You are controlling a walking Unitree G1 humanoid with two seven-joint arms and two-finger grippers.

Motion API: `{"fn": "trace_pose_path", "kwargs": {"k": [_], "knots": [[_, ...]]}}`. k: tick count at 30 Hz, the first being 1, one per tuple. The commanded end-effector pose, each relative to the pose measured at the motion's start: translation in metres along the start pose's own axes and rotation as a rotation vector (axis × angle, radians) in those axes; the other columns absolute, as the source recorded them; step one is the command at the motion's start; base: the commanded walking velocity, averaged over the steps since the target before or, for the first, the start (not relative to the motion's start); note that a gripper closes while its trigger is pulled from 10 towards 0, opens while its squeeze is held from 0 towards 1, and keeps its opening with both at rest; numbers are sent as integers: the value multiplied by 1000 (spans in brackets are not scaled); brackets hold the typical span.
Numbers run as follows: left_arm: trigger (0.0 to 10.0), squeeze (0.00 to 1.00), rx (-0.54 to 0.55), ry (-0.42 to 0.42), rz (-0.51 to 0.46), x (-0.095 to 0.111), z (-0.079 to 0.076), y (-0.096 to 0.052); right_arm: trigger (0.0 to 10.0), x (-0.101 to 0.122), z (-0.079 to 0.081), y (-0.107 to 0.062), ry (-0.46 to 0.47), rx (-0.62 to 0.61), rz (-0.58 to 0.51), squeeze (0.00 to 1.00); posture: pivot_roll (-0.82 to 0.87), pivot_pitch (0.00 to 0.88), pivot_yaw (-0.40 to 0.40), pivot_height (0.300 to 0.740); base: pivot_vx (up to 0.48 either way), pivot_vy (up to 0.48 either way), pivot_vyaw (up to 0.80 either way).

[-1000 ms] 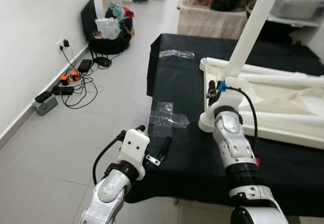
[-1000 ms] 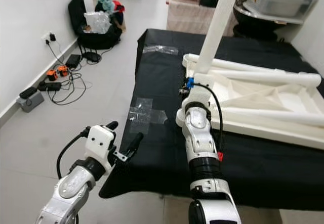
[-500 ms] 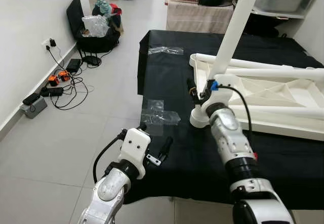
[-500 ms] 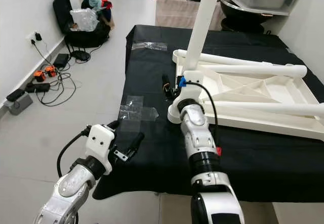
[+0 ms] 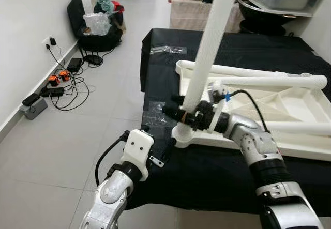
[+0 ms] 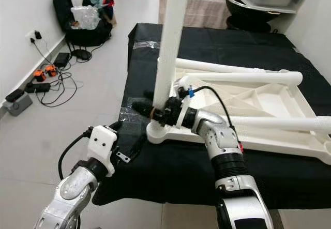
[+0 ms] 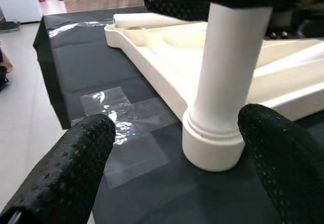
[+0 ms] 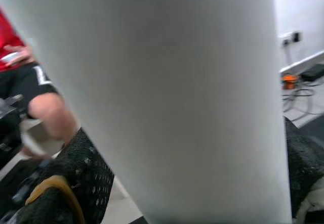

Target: Building children table

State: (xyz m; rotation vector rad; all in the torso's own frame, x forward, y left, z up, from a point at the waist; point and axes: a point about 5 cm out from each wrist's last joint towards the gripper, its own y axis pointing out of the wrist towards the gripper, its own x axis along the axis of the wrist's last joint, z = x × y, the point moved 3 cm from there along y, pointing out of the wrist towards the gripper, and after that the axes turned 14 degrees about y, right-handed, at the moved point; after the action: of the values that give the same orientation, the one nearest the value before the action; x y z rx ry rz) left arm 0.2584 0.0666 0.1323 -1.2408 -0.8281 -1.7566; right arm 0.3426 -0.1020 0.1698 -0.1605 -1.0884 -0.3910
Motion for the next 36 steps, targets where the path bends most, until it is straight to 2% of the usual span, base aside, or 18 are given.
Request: {"fn": "trace_pose_path", "kwargs": {"k": [1,4,5,8,9,10,14,15,17,19,20,21,25,26,28,30,31,36], "knots": [[10000,0,-8,-7,16,-4,-3,-1,10000,-9,5,2,12,53,39,0,53,11,-83,740,0,0,0],[10000,0,-9,-7,16,-4,-3,-1,10000,-9,4,5,-1,48,40,0,54,11,-83,740,0,0,0],[10000,0,-9,-7,17,-4,-3,-1,0,-2,2,13,-17,17,-18,0,56,12,-83,740,0,0,0],[10000,0,-9,-7,17,-4,-3,-1,0,2,-3,16,-28,-33,-49,0,54,11,-82,740,0,0,0],[10000,0,-9,-7,17,-4,-3,-1,0,8,-15,18,-43,-142,-92,0,52,9,-82,740,0,0,0],[10000,0,-9,-7,17,-4,-3,-1,0,8,-15,18,-43,-142,-92,0,52,9,-82,740,0,0,0],[10000,0,-10,-7,17,-4,-3,-1,0,29,-59,1,-102,-644,-269,0,51,7,-84,740,0,0,0],[10000,0,-10,-7,17,-4,-3,-1,0,29,-59,1,-102,-644,-269,0,51,7,-84,740,0,0,0],[10000,0,-9,-7,17,-4,-3,0,0,35,-77,-23,-156,-953,-332,0,51,7,-84,740,0,0,0],[10000,0,-9,-7,17,-4,-3,0,0,35,-77,-23,-156,-953,-332,0,51,7,-84,740,0,0,0],[10000,0,-9,-6,17,-4,-4,0,0,35,-84,-53,-184,-1243,-397,0,52,2,-89,740,0,0,0],[10000,0,-9,-6,17,-4,-4,0,0,34,-83,-63,-184,-1329,-423,0,52,2,-89,740,0,0,0],[10000,0,-10,-6,17,-4,-4,0,0,31,-81,-70,-169,-1398,-442,0,52,1,-88,740,0,0,0],[10000,0,-10,-7,16,-4,-5,0,10000,24,-78,-61,-126,-1391,-452,0,53,0,-92,740,0,0,0],[10000,0,-10,-7,16,-4,-5,0,10000,24,-78,-61,-126,-1391,-452,0,53,0,-92,740,0,0,0],[10000,0,-10,-8,16,-4,-5,-1,10000,25,-76,-46,-120,-1319,-458,0,50,0,-91,740,0,0,0],[10000,0,-10,-8,16,-4,-5,-1,10000,28,-73,-37,-132,-1264,-480,1000,51,0,-92,740,0,0,0],[10000,0,-9,-7,16,-4,-5,-1,10000,36,-69,-29,-182,-1189,-515,984,52,0,-93,740,0,0,0]]}}
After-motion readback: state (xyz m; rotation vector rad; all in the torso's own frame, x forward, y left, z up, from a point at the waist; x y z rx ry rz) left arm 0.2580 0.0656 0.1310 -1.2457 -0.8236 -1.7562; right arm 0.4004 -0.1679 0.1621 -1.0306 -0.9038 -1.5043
